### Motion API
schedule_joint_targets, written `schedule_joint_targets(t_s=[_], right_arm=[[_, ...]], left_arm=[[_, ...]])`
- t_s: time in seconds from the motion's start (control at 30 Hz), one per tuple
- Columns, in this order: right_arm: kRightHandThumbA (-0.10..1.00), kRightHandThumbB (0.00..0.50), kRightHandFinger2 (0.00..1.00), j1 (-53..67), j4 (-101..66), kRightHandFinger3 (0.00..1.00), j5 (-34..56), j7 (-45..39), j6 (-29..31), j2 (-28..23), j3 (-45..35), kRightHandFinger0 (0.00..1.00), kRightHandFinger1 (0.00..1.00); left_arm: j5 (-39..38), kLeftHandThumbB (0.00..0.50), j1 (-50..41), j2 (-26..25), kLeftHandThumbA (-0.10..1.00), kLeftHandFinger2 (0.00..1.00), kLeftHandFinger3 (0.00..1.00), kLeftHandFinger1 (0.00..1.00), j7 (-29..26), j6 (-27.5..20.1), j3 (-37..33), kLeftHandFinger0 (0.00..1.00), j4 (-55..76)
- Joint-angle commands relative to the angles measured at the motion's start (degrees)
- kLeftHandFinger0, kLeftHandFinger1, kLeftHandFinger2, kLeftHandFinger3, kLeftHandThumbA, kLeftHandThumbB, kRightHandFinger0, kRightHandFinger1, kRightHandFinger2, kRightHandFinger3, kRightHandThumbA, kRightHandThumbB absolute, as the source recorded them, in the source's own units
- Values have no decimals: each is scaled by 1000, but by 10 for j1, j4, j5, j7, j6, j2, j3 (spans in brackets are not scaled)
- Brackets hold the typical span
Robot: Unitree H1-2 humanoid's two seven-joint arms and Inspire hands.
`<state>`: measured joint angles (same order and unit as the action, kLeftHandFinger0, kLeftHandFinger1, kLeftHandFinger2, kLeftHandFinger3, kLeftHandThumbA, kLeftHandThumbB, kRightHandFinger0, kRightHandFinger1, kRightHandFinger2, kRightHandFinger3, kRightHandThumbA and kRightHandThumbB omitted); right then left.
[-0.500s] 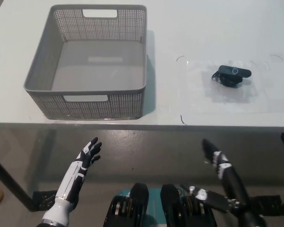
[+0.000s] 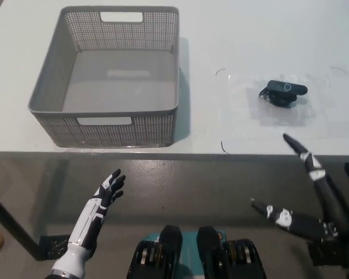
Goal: Use the right hand to pick up a webcam and put it into a container on the left side
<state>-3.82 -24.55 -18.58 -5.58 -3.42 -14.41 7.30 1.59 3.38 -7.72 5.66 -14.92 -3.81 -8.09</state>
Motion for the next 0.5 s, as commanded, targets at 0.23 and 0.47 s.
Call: schedule_joint_targets(t_s=[0.23, 0.47], right_arm=[[889, 450, 1000, -237, 41, 1000, -192, -78, -141, -68, 16, 1000, 1000], [966, 483, 1000, -380, 213, 1000, -200, -101, -156, -91, 55, 1000, 1000]], left_arm=[[-6, 75, -36, 1, 1000, 1000, 1000, 1000, 5, -21, -1, 1000, 22], [3, 117, -45, 3, 1000, 1000, 1000, 1000, 1, -32, -1, 1000, 16]])
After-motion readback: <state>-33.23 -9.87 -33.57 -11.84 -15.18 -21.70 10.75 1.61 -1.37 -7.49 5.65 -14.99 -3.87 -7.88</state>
